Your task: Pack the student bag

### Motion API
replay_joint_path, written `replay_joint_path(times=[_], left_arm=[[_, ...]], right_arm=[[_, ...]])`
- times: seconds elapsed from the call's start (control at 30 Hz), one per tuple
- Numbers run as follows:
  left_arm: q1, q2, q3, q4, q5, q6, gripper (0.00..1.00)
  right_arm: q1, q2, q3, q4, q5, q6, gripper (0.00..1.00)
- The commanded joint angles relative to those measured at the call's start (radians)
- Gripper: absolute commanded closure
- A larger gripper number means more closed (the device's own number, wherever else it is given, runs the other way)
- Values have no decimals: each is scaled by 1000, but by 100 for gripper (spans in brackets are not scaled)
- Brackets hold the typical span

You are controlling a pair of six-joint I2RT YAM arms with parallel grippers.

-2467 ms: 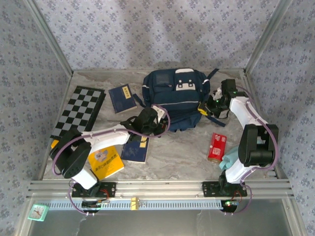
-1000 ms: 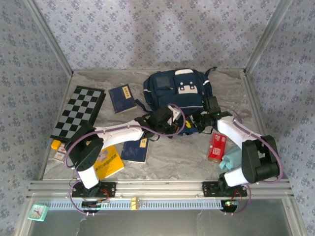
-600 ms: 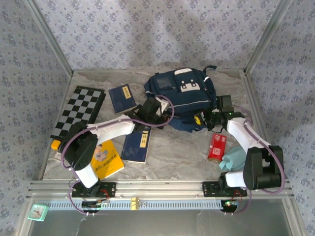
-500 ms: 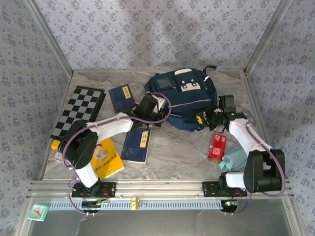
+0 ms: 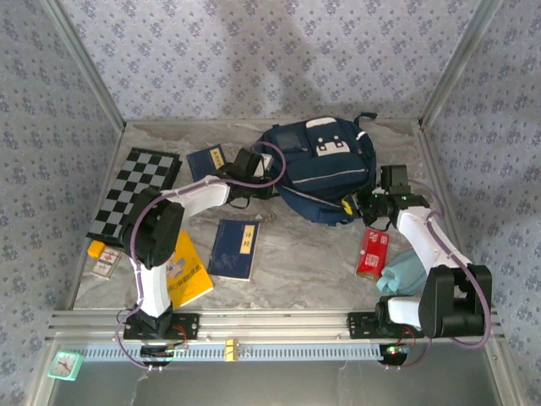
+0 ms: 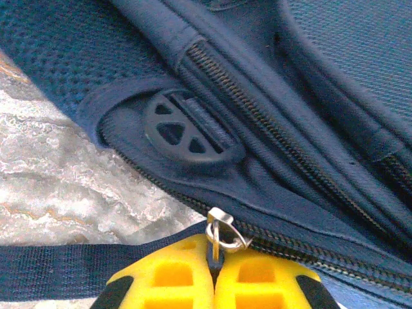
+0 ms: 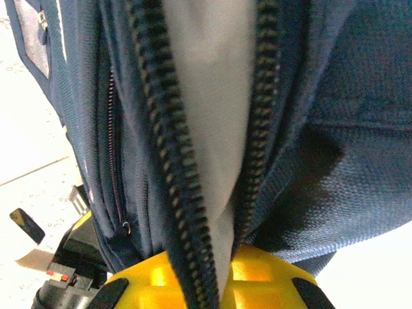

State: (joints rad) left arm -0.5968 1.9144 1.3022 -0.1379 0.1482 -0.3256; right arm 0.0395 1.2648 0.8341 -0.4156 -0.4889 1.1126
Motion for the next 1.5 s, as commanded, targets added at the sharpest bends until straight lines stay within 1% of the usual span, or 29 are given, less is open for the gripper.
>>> replay_joint_path(times=[0.0,0.07,0.13,0.2,0.3,0.4,0.43,0.5,0.53,0.57,0.63,0.67,0.77,0.83,0.9,0.97,1.07,1.13,1.23,1.3,1.37,1.47], left_arm=[[38,28,59,-29,-28,-5,100],[47,45,74,-43,-54,-12,100],[56,56,94,-61,-28,-20,100],[55,58,100,-58,-19,-16,100],[59,60,106,-60,-34,-19,100],[59,42,99,-68,-11,-26,100],[58,31,91,-68,-10,-29,100],[58,8,80,-77,1,-24,100],[59,-5,72,-82,7,-19,97],[59,-26,60,-88,19,-15,89],[58,-68,24,-96,18,-22,75],[60,-94,1,-97,12,-31,71],[58,-209,-112,-83,-4,-81,60],[59,-288,-190,-77,-19,-128,56],[60,-364,-248,-105,-38,-164,50],[60,-445,-299,-154,-82,-204,48],[63,-567,-367,-252,-144,-267,40],[71,-632,-395,-330,-185,-300,36],[93,-741,-437,-446,-240,-354,26],[120,-800,-462,-519,-247,-384,18],[151,-852,-483,-607,-284,-421,13],[204,-930,-515,-706,-325,-470,5]], right_arm=[[-7,-38,2,-10,37,-32,100],[-7,-28,12,-18,40,-46,100],[10,-18,8,3,46,-41,100],[39,6,13,32,51,-41,100],[116,61,47,38,108,-69,100],[138,114,50,108,85,-69,100],[141,126,52,110,95,-76,97],[144,147,69,90,108,-110,88],[140,153,78,77,109,-137,81],[140,157,86,57,113,-163,74],[137,155,91,22,115,-201,63],[138,146,89,13,112,-215,59],[140,98,72,-27,114,-267,43],[149,70,66,-62,120,-304,36],[173,54,69,-93,132,-341,32],[220,50,88,-130,157,-381,30],[320,53,115,-155,222,-419,27],[383,61,121,-139,251,-433,25],[473,90,128,-94,266,-434,22],[535,115,136,-62,282,-443,20],[600,145,143,-14,297,-454,18],[663,205,166,20,318,-461,17]])
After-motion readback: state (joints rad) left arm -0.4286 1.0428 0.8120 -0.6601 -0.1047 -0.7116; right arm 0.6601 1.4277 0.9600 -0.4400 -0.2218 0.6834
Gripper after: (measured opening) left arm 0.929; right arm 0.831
